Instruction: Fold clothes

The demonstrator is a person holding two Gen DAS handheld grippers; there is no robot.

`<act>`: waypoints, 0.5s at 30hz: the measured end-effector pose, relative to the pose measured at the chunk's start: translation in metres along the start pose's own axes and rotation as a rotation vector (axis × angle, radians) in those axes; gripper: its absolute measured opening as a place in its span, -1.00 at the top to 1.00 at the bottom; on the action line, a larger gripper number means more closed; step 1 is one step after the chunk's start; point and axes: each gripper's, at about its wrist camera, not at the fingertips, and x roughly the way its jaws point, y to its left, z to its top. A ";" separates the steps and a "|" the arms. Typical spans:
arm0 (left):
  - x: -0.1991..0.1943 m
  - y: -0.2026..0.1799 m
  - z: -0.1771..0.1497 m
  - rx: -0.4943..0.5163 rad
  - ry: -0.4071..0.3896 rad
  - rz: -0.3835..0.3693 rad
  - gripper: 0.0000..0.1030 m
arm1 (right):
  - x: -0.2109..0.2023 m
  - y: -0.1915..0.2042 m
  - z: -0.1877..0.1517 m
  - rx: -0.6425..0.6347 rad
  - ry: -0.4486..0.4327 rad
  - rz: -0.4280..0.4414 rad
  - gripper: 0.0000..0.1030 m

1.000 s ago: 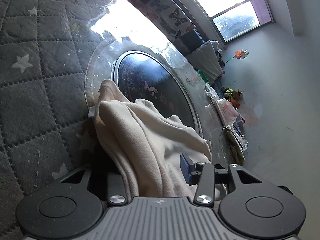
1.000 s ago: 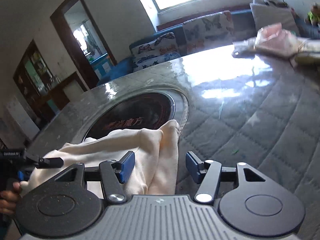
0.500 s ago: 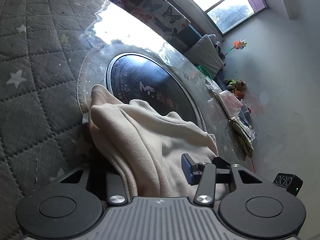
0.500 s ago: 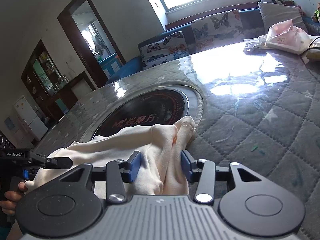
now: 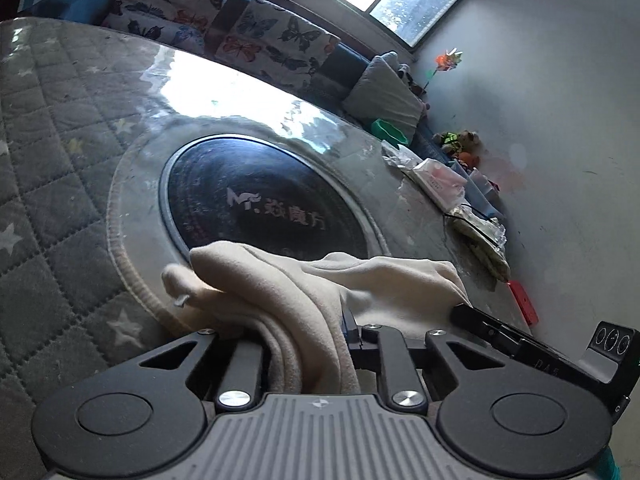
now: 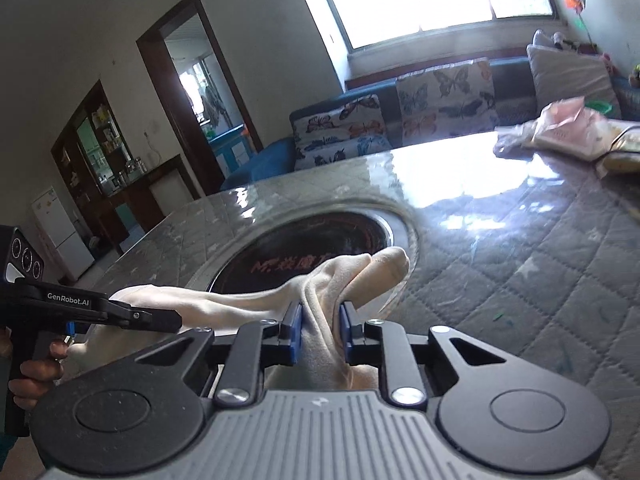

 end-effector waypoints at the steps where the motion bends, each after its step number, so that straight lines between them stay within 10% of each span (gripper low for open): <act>1: 0.001 -0.006 0.001 0.014 0.000 -0.008 0.65 | -0.005 0.000 0.001 -0.003 -0.011 -0.007 0.65; 15: 0.029 -0.103 0.024 0.221 -0.001 -0.142 0.65 | -0.107 -0.013 0.035 -0.073 -0.202 -0.191 0.65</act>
